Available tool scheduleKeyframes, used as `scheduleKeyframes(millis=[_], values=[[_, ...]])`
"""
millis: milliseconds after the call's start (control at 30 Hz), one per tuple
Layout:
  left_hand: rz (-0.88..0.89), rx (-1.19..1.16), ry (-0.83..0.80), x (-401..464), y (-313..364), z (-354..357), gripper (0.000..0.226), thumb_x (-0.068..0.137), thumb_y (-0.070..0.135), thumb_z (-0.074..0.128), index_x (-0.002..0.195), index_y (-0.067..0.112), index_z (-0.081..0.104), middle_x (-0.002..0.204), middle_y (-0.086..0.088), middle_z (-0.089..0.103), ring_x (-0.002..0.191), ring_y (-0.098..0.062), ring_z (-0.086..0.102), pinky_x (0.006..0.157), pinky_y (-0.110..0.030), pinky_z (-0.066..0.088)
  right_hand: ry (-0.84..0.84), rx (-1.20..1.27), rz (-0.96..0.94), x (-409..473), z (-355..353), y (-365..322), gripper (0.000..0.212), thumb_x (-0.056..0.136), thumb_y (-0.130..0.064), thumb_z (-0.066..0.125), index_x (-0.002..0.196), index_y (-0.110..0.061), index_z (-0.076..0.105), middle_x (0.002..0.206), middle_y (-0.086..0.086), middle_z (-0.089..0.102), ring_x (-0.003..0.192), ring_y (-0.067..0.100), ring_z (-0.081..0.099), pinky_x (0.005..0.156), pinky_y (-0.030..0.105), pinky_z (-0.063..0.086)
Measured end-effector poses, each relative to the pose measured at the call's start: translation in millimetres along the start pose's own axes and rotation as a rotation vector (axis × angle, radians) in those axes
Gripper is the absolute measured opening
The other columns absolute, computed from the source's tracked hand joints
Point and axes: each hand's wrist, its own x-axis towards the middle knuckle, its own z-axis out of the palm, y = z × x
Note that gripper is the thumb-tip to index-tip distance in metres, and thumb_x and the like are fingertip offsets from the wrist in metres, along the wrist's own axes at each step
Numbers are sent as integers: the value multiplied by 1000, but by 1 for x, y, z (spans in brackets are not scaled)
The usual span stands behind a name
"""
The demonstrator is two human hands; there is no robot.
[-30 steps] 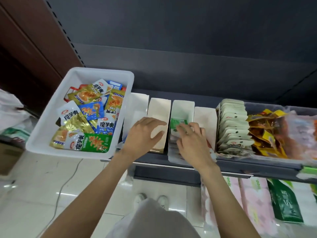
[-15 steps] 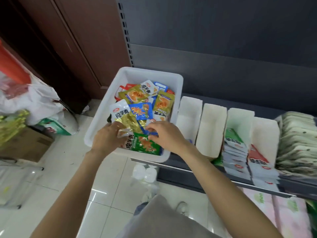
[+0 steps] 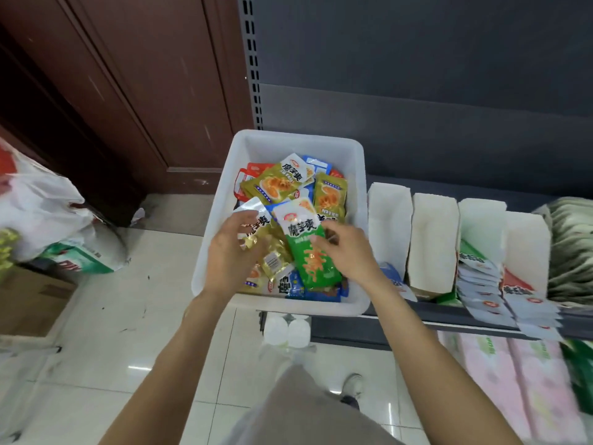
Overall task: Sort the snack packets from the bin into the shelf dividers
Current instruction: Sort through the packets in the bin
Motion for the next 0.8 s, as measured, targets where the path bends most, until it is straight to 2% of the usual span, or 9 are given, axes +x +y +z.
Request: scheduleKeyframes(millis=[133,267,333,400,467,533,633,700,800], values=[[-256,-487,-241,-6,32,6,35,84,19,69,117,23,59,103,7,67,93,-3,64,79,-19,51,95,744,219,-18,-18,-5,13,90,-13,62,102,-15,64,95,0,71,85,13,67,69,25,55],[-152,-573,-425,-15,50,22,26,83,8,68,107,19,64,83,5,70,82,-9,68,73,-19,53,125,902,251,-36,-31,-5,20,89,-9,62,108,-16,61,98,2,72,86,12,68,70,26,56],[-70,-520,-440,-16,58,30,20,80,6,70,95,19,67,76,8,71,79,-11,69,75,-21,54,213,893,250,-44,-42,-2,26,88,-8,64,111,-18,58,101,1,71,89,13,68,69,24,55],[13,-411,-464,-18,66,38,21,78,5,73,85,23,67,73,15,71,74,-1,66,73,-13,50,342,851,207,-55,-60,4,35,85,-6,66,113,-22,54,103,-3,69,92,11,66,69,22,54],[101,-314,-493,-22,77,48,25,76,6,75,82,29,67,75,16,70,72,3,65,72,-11,48,399,665,123,-71,-86,12,43,82,-5,70,115,-26,52,100,-8,67,89,6,65,68,21,54],[187,-240,-504,-26,90,60,29,75,8,76,81,36,68,79,15,71,74,-1,66,74,-14,50,325,422,68,-89,-113,23,33,81,-12,72,107,-30,61,93,-9,69,84,8,64,69,25,54],[308,-204,-510,-33,116,84,29,77,11,75,81,39,69,78,19,70,75,1,65,75,-15,51,320,315,32,-118,-146,40,15,84,-17,70,83,-32,68,77,-14,70,73,1,59,69,24,49],[383,-236,-501,-37,137,106,20,79,13,74,87,31,72,82,17,70,78,1,65,77,-16,51,423,284,-7,-134,-164,51,17,87,-16,66,78,-30,68,72,-16,68,69,-3,56,65,19,47],[538,-265,-435,-39,166,144,14,82,14,71,94,20,74,89,13,70,83,0,63,79,-16,49,703,152,-78,-151,-183,70,8,88,-21,65,83,-24,71,73,-7,67,72,2,59,67,24,50]])
